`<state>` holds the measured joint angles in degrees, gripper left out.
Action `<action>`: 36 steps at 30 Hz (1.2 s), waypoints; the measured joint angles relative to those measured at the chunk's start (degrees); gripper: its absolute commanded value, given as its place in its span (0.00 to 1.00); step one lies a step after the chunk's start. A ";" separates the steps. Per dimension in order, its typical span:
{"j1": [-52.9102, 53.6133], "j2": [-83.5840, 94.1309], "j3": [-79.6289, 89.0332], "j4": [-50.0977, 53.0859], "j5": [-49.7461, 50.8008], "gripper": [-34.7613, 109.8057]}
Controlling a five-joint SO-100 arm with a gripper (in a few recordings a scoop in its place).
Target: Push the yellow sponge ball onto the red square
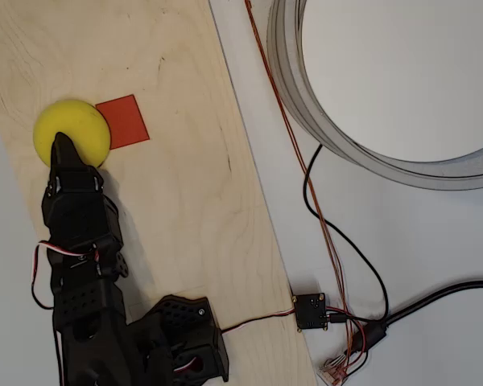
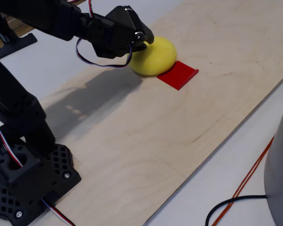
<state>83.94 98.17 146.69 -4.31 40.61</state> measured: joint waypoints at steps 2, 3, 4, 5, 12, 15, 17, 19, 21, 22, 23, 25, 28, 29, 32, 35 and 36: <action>0.53 -0.18 -0.53 -0.09 -0.09 0.27; 0.88 -0.79 -0.79 -0.09 -0.18 0.27; 1.05 -1.05 -1.32 -0.09 -0.70 0.27; 1.05 -1.05 -1.67 -0.09 -1.05 0.27; 2.11 -2.20 -2.99 -0.88 -2.20 0.27; 2.29 -3.25 -3.78 -0.97 -2.20 0.27; 2.55 -3.25 -3.87 -0.97 -2.20 0.27; 3.16 -3.16 -3.78 -0.97 -2.20 0.27; 3.16 -2.37 -2.99 -0.97 -2.81 0.27; 3.16 -1.32 -2.37 -0.97 -3.16 0.27; 3.16 0.18 -1.76 -0.97 -3.87 0.27; 3.16 2.81 -1.85 0.00 -5.45 0.27; 1.49 6.59 -1.85 2.46 -6.24 0.27; 0.79 7.21 -1.85 3.25 -6.33 0.27; -1.14 8.61 -1.85 4.04 -5.54 0.27; -3.69 8.88 -0.70 4.22 -3.69 0.27; -4.48 9.05 -0.79 4.22 -3.25 0.27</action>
<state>79.45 107.23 145.90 -0.09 37.35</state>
